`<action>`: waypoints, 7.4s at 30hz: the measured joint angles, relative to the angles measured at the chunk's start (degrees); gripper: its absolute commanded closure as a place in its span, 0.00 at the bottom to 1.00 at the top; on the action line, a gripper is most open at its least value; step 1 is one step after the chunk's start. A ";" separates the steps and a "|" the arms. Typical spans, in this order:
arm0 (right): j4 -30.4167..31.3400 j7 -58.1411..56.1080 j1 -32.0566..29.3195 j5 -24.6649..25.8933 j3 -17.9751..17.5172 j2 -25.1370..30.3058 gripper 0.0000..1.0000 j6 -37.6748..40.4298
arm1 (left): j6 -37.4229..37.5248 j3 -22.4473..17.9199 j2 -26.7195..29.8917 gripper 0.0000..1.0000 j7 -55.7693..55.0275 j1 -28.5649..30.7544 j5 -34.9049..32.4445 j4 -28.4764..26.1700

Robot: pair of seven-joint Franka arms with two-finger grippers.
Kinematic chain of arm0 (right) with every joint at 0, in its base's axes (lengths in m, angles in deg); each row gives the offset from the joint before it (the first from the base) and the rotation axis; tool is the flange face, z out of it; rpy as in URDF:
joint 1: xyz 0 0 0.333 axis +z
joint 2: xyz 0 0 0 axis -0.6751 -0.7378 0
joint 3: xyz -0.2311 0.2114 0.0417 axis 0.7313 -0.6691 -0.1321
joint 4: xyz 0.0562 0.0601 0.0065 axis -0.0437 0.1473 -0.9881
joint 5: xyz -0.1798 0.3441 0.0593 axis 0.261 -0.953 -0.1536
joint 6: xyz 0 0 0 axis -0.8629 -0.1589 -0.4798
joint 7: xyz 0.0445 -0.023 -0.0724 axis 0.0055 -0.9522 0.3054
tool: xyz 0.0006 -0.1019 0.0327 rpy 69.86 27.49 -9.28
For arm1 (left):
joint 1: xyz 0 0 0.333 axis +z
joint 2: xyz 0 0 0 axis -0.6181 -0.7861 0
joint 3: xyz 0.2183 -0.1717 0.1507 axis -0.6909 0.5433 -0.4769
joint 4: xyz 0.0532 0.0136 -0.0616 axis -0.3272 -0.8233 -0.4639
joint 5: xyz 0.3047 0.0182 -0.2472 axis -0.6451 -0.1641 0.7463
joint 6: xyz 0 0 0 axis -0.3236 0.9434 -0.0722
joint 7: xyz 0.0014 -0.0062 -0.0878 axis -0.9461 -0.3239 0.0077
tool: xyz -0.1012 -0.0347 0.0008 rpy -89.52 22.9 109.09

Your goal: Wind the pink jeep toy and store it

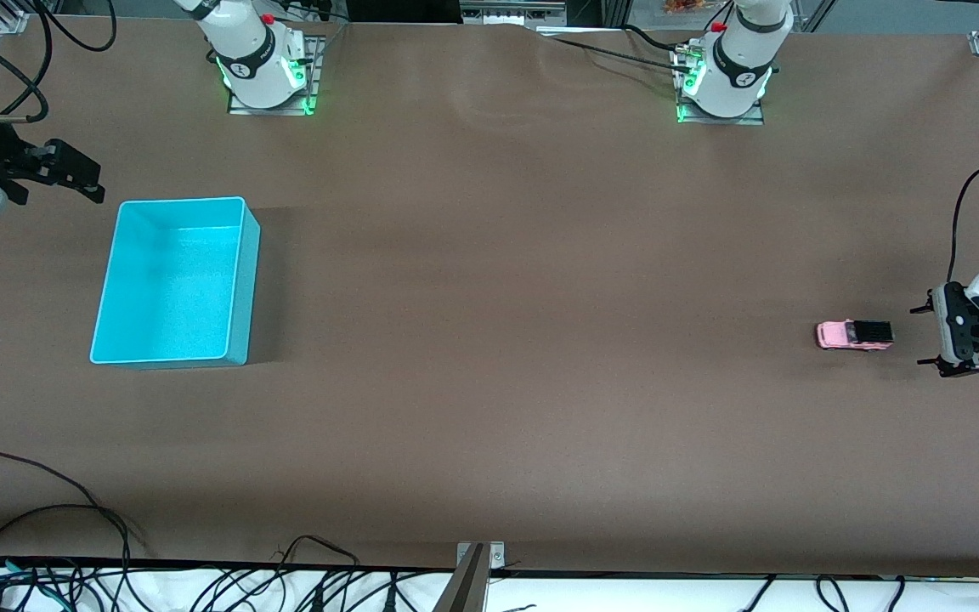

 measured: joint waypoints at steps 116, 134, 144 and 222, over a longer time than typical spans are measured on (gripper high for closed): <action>1.09 -62.79 6.95 -1.74 -0.91 -21.77 0.00 -12.05 | 23.94 -1.37 39.41 0.00 -96.09 -27.36 2.84 -8.36; 14.09 -76.02 7.11 -2.66 -1.89 -27.77 0.00 -35.78 | 25.41 -1.71 36.86 0.00 -96.31 -26.94 1.73 -4.77; 23.26 -78.44 7.14 -2.66 -2.22 -27.75 0.00 -48.56 | 26.41 -1.98 36.83 0.00 -97.41 -26.37 1.84 -4.10; 35.88 -98.19 5.99 -5.72 15.02 -13.83 0.86 -38.36 | 27.01 -1.50 36.75 0.00 -99.50 -25.60 1.83 -3.12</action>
